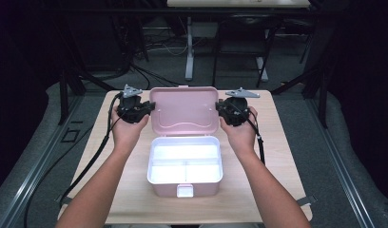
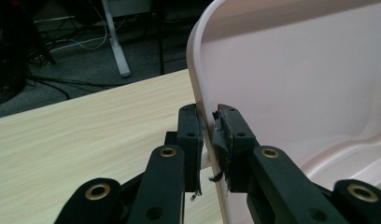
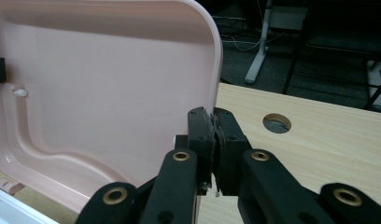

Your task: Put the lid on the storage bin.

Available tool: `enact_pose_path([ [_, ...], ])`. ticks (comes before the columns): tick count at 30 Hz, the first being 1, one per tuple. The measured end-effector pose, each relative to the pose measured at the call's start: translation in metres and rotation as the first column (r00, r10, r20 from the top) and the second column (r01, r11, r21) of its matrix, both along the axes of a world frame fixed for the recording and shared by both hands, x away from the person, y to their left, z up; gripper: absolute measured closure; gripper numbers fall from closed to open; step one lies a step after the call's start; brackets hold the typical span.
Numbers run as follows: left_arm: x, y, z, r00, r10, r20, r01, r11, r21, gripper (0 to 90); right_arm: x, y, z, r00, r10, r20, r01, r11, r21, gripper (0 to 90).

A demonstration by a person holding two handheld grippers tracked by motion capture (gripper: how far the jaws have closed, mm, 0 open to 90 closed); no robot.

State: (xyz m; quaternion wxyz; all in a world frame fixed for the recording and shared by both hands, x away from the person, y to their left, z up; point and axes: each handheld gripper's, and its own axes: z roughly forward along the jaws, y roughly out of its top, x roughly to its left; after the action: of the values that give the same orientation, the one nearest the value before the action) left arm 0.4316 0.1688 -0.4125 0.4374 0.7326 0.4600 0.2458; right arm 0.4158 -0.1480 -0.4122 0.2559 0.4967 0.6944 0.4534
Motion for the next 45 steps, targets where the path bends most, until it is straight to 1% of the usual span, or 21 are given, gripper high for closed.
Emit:
enact_pose_path([
  [7,-0.003,0.0,0.001,0.9999,-0.006,0.014,0.006,1.0,0.001,80.9,-0.002,-0.001,-0.001,1.0,-0.001,0.008,0.001,1.0,0.008,86.4],
  [10,-0.005,0.0,0.002,0.9997,-0.009,0.023,0.009,1.0,0.002,80.9,0.0,-0.002,-0.001,0.9998,0.009,0.017,-0.009,1.0,0.0,83.8],
  [11,-0.006,0.0,0.002,0.9995,-0.013,0.027,0.013,0.9999,0.001,80.9,0.001,-0.002,-0.001,0.9997,0.01,0.02,-0.01,1.0,0.005,82.9],
  [13,-0.007,0.0,0.003,0.9993,-0.017,0.033,0.017,0.9998,-0.006,81.1,0.003,-0.002,0.001,0.9997,0.013,0.021,-0.013,1.0,0.007,79.3],
  [14,-0.007,0.0,0.003,0.9992,-0.019,0.035,0.019,0.9998,-0.006,81.2,0.003,-0.002,0.002,0.9994,0.016,0.03,-0.016,1.0,0.005,78.7],
  [16,-0.008,0.0,0.004,0.9989,-0.026,0.04,0.026,0.9996,-0.012,81.3,0.004,-0.002,0.005,0.9992,0.016,0.037,-0.016,1.0,-0.001,78.2],
  [18,-0.009,0.0,0.004,0.9982,-0.037,0.048,0.037,0.9992,-0.014,81.4,0.003,-0.002,0.007,0.9989,0.016,0.044,-0.017,1.0,0.006,77.9],
  [19,-0.01,0.0,0.005,0.998,-0.041,0.048,0.042,0.9989,-0.019,81.5,0.003,-0.002,0.007,0.9989,0.019,0.044,-0.02,1.0,0.014,77.7],
  [20,-0.011,0.0,0.006,0.998,-0.046,0.045,0.046,0.9988,-0.016,81.4,0.002,-0.002,0.008,0.9989,0.016,0.045,-0.016,1.0,0.01,77.9],
  [21,-0.011,0.0,0.006,0.9977,-0.052,0.043,0.053,0.9985,-0.012,81.4,0.001,-0.002,0.008,0.9987,0.017,0.048,-0.017,1.0,0.006,78.0],
  [24,-0.013,0.002,0.008,0.9968,-0.065,0.045,0.066,0.9977,-0.013,81.1,-0.003,-0.003,0.01,0.998,0.023,0.058,-0.024,1.0,0.014,78.1],
  [27,-0.018,0.003,0.01,0.9952,-0.082,0.053,0.083,0.9966,-0.005,81.0,-0.009,-0.003,0.012,0.9972,0.028,0.07,-0.029,1.0,0.012,77.7],
  [30,-0.025,0.003,0.013,0.993,-0.095,0.07,0.096,0.9954,-0.007,80.9,-0.017,-0.005,0.013,0.9955,0.041,0.086,-0.044,0.999,0.022,77.2],
  [31,-0.027,0.004,0.014,0.9922,-0.104,0.069,0.105,0.9945,-0.004,80.6,-0.021,-0.006,0.013,0.9948,0.052,0.087,-0.055,0.998,0.025,76.8],
  [33,-0.031,0.005,0.016,0.991,-0.113,0.072,0.114,0.9935,-0.005,79.8,-0.027,-0.006,0.014,0.9931,0.055,0.103,-0.058,0.998,0.027,76.3],
  [35,-0.035,0.006,0.017,0.9893,-0.125,0.076,0.125,0.9922,0.002,79.0,-0.033,-0.006,0.016,0.9918,0.065,0.111,-0.066,0.998,0.01,75.7],
  [37,-0.04,0.006,0.018,0.9877,-0.133,0.082,0.133,0.9911,0.006,77.6,-0.039,-0.006,0.017,0.9901,0.075,0.119,-0.076,0.997,0.003,75.0],
  [39,-0.043,0.008,0.018,0.986,-0.142,0.088,0.142,0.9898,-0.002,77.0,-0.044,-0.007,0.017,0.9888,0.082,0.125,-0.082,0.997,-0.008,74.8],
  [43,-0.048,0.01,0.018,0.9839,-0.153,0.092,0.156,0.9875,-0.022,75.1,-0.051,-0.008,0.018,0.9884,0.093,0.12,-0.093,0.996,-0.004,74.6],
  [45,-0.051,0.01,0.018,0.983,-0.158,0.093,0.161,0.9868,-0.019,74.4,-0.053,-0.009,0.018,0.9883,0.095,0.119,-0.096,0.995,-0.002,74.5],
])
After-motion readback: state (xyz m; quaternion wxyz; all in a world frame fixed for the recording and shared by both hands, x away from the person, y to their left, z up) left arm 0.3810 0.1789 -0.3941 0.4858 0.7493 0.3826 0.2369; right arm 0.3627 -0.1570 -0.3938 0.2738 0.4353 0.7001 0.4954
